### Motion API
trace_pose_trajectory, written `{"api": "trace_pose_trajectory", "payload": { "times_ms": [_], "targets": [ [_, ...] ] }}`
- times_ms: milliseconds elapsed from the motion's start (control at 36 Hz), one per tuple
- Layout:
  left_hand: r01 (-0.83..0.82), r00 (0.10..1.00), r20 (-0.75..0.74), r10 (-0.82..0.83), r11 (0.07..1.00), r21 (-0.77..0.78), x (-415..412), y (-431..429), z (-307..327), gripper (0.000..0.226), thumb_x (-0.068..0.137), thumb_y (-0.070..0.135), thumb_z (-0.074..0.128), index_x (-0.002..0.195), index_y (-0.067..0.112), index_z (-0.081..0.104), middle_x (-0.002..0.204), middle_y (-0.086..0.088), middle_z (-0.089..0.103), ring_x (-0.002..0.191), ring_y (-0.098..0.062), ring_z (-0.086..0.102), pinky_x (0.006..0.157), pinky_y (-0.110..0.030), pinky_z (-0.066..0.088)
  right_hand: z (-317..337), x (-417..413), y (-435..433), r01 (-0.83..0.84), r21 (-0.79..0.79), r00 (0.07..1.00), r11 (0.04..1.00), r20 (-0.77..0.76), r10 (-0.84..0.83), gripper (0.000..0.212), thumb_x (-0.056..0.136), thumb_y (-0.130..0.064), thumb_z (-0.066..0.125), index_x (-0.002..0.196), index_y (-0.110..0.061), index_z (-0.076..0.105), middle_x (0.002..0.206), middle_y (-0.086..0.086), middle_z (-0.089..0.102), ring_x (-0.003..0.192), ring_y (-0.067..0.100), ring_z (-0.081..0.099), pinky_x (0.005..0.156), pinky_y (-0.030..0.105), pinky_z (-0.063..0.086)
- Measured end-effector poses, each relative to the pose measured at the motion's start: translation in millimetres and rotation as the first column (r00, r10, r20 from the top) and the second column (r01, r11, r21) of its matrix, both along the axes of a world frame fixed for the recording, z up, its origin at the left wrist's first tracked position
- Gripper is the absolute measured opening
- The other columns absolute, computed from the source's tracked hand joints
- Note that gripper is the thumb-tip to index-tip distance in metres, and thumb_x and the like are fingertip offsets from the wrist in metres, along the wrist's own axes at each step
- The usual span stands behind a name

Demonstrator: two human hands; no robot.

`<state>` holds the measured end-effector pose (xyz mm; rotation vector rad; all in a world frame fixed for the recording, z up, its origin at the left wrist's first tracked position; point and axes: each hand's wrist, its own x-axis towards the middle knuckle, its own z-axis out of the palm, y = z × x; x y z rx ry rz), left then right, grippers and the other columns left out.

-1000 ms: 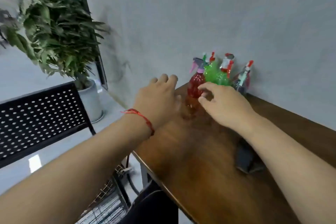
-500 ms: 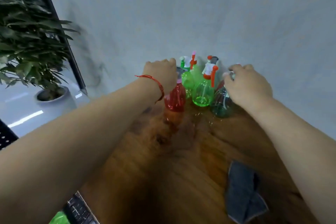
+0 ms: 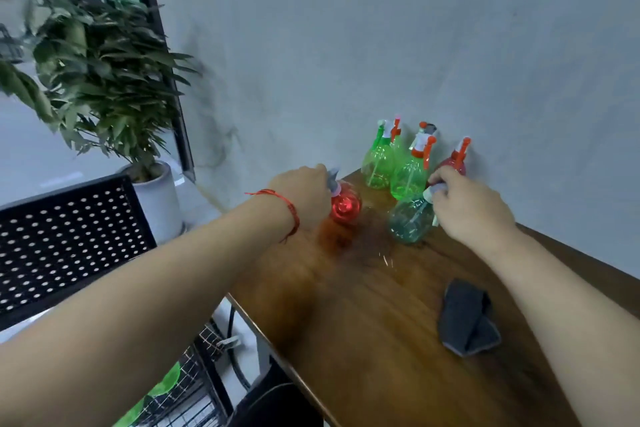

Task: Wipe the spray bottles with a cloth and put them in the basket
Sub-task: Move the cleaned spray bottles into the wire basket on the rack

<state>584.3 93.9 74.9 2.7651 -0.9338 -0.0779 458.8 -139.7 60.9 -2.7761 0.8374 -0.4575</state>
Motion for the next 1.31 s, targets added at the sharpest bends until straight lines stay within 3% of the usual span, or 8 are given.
{"api": "trace_pose_trajectory", "payload": {
  "times_ms": [111,278,583,694,806,889,1167,1306],
  "targets": [
    [-0.064,0.998,-0.004,0.064,0.997,-0.037,-28.4,55.9,-1.5,0.034,0.111,0.025,0.046,0.144,0.018,0.051,0.13,-0.012,0.064,0.107,-0.033,0.06,0.082,-0.034,0.036,5.8,-16.5,53.0,-0.104,0.045,0.994,0.994,0.02,0.103,0.032,0.101,-0.033,0.037,0.124,-0.041,0.058,0.098,0.002,0.073,0.087,0.033,0.065,0.079,0.042,0.056],
    [-0.231,0.965,0.094,0.243,0.965,-0.125,-67.8,160.8,-5.9,0.013,0.109,0.035,0.046,0.107,0.024,0.051,0.102,-0.001,0.062,0.087,-0.027,0.058,0.074,-0.034,0.043,13.3,-24.1,144.9,-0.301,0.053,0.953,0.952,0.033,0.3,0.029,0.103,-0.034,0.04,0.123,-0.043,0.058,0.085,-0.01,0.07,0.081,0.024,0.066,0.074,0.038,0.054],
    [-0.515,0.85,0.03,0.527,0.84,-0.17,-148.9,343.0,-41.1,0.023,0.108,0.037,0.045,0.09,0.026,0.052,0.077,0.001,0.064,0.066,-0.02,0.06,0.061,-0.036,0.05,-9.1,-24.7,306.0,-0.671,0.069,0.739,0.738,-0.016,0.673,0.032,0.106,-0.038,0.038,0.132,-0.045,0.054,0.121,-0.007,0.072,0.099,0.027,0.067,0.083,0.041,0.055],
    [-0.605,0.795,-0.057,0.604,0.783,-0.145,-164.3,379.8,-82.3,0.022,0.11,0.037,0.046,0.091,0.026,0.051,0.078,0.002,0.065,0.069,-0.018,0.061,0.059,-0.035,0.043,-41.9,-19.5,348.6,-0.745,0.099,0.655,0.66,-0.079,0.751,0.032,0.107,-0.036,0.037,0.132,-0.046,0.053,0.117,-0.006,0.073,0.088,0.024,0.061,0.079,0.039,0.053],
    [-0.63,0.774,-0.159,0.613,0.77,-0.097,-167.1,392.5,-130.9,0.019,0.112,0.041,0.04,0.104,0.031,0.054,0.084,0.006,0.07,0.067,-0.013,0.066,0.062,-0.034,0.055,-80.3,-10.9,376.8,-0.783,0.124,0.585,0.609,-0.186,0.79,0.034,0.109,-0.033,0.035,0.138,-0.042,0.051,0.117,-0.004,0.073,0.083,0.019,0.058,0.072,0.034,0.046],
    [-0.651,0.749,-0.181,0.637,0.759,-0.023,-161.5,395.0,-170.0,0.025,0.111,0.048,0.032,0.111,0.031,0.052,0.094,0.007,0.073,0.077,-0.014,0.071,0.08,-0.042,0.061,-115.5,-0.5,390.3,-0.779,0.165,0.558,0.605,-0.26,0.788,0.038,0.108,-0.031,0.034,0.141,-0.041,0.05,0.12,-0.001,0.073,0.085,0.02,0.058,0.073,0.035,0.043],
    [-0.666,0.719,-0.217,0.661,0.743,0.056,-123.6,377.7,-269.0,0.021,0.111,0.045,0.032,0.106,0.03,0.045,0.084,0.005,0.064,0.072,-0.02,0.066,0.07,-0.039,0.06,-207.0,40.9,407.4,-0.741,0.233,0.459,0.629,-0.508,0.729,0.052,0.105,-0.021,0.036,0.154,-0.038,0.038,0.135,0.003,0.067,0.113,0.033,0.066,0.091,0.044,0.055],
    [-0.658,0.704,-0.254,0.663,0.744,0.117,-106.2,365.2,-293.9,0.025,0.113,0.037,0.03,0.126,0.023,0.046,0.085,0.003,0.069,0.072,-0.018,0.067,0.069,-0.035,0.055,-231.2,62.5,406.9,-0.727,0.255,0.414,0.637,-0.577,0.704,0.051,0.101,-0.019,0.041,0.152,-0.027,0.041,0.124,0.01,0.065,0.106,0.036,0.065,0.08,0.041,0.05]
  ]
}}
